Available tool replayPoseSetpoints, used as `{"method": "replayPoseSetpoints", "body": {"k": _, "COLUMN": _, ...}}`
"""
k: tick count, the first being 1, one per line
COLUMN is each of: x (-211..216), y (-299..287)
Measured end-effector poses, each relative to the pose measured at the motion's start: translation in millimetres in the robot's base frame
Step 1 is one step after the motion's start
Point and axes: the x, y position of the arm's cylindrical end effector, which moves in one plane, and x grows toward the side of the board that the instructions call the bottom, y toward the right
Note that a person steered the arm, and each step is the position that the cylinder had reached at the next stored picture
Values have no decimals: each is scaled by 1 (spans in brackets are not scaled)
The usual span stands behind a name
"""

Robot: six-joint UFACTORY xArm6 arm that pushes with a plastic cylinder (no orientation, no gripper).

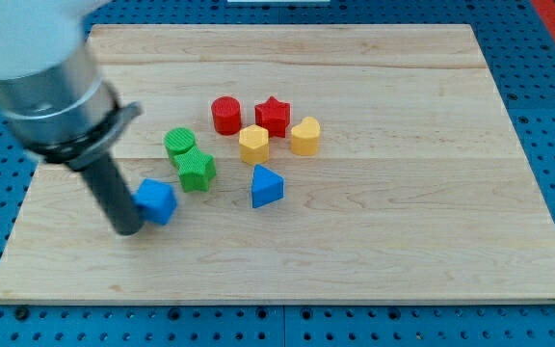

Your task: Place the blue cube below blue triangle

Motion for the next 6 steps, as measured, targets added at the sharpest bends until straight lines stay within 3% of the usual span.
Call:
{"method": "replayPoseSetpoints", "body": {"k": 1, "x": -12, "y": -62}}
{"method": "replayPoseSetpoints", "body": {"k": 2, "x": -41, "y": -25}}
{"method": "replayPoseSetpoints", "body": {"k": 4, "x": 2, "y": 98}}
{"method": "replayPoseSetpoints", "body": {"k": 5, "x": 3, "y": 103}}
{"method": "replayPoseSetpoints", "body": {"k": 6, "x": 26, "y": 40}}
